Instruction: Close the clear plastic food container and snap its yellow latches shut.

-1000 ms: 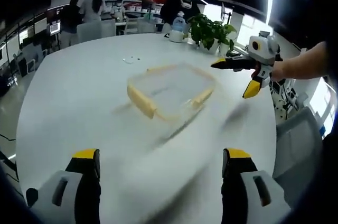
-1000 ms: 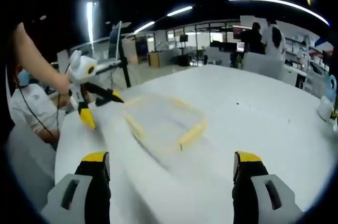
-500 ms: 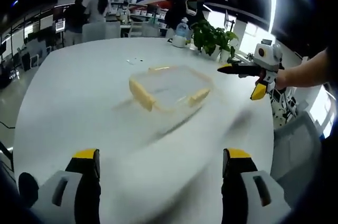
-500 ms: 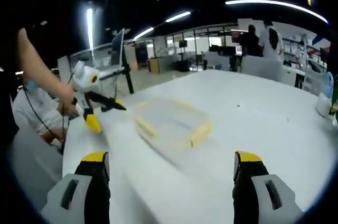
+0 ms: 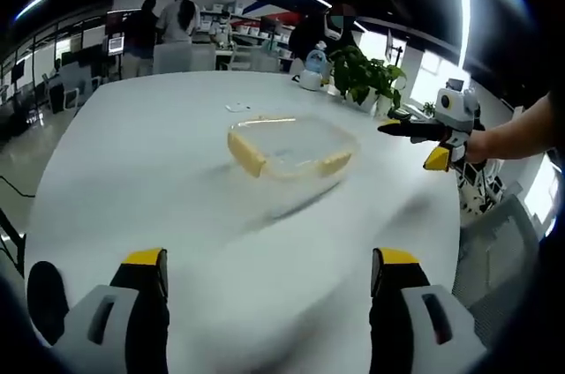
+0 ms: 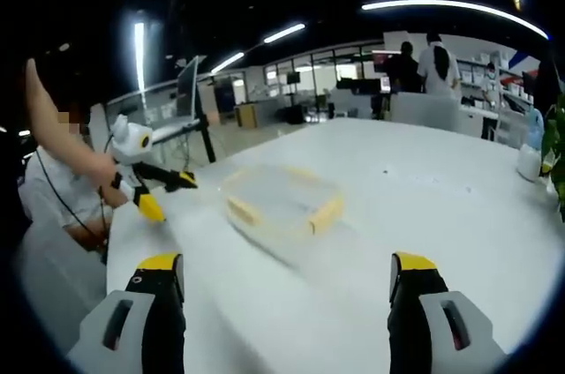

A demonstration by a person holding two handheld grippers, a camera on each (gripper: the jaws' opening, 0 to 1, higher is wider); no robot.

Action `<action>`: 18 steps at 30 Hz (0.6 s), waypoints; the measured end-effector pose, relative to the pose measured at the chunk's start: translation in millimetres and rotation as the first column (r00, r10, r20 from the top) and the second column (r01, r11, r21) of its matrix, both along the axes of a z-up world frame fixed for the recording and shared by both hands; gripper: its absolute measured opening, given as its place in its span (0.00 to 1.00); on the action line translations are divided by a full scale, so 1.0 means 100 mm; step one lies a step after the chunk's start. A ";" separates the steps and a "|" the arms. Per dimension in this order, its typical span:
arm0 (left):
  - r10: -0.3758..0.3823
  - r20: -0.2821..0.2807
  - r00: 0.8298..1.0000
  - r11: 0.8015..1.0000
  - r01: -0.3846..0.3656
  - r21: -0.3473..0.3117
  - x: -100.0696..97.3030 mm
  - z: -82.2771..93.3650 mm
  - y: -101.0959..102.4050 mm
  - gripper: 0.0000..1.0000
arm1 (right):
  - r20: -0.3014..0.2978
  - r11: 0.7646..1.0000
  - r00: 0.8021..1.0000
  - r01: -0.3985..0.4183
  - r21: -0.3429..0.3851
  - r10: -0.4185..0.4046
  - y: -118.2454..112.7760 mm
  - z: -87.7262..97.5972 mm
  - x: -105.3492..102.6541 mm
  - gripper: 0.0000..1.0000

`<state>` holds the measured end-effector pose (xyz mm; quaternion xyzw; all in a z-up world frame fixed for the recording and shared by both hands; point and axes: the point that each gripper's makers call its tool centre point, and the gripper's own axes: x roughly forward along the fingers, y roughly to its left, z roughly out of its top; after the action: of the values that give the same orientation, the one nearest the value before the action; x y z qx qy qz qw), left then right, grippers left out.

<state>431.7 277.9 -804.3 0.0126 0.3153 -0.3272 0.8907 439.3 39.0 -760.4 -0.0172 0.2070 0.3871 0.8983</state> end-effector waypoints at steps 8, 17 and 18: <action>0.035 0.008 0.999 0.999 -0.035 -0.026 -0.13 0.02 0.02 0.96 | -0.004 1.000 1.000 -0.009 -0.001 0.009 -0.01 0.01 -0.13 0.98; 0.045 0.021 0.999 0.998 -0.044 -0.045 -0.28 0.06 0.05 0.95 | -0.011 1.000 1.000 -0.008 0.015 0.008 0.01 0.02 -0.29 0.98; 0.046 0.022 0.999 0.998 -0.045 -0.047 -0.30 0.07 0.06 0.95 | -0.011 1.000 1.000 -0.008 0.016 0.009 0.01 0.02 -0.30 0.98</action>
<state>401.7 283.8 -797.4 -0.0115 0.2975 -0.3137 0.9017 409.1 40.1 -758.8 -0.0088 0.2089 0.3926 0.8956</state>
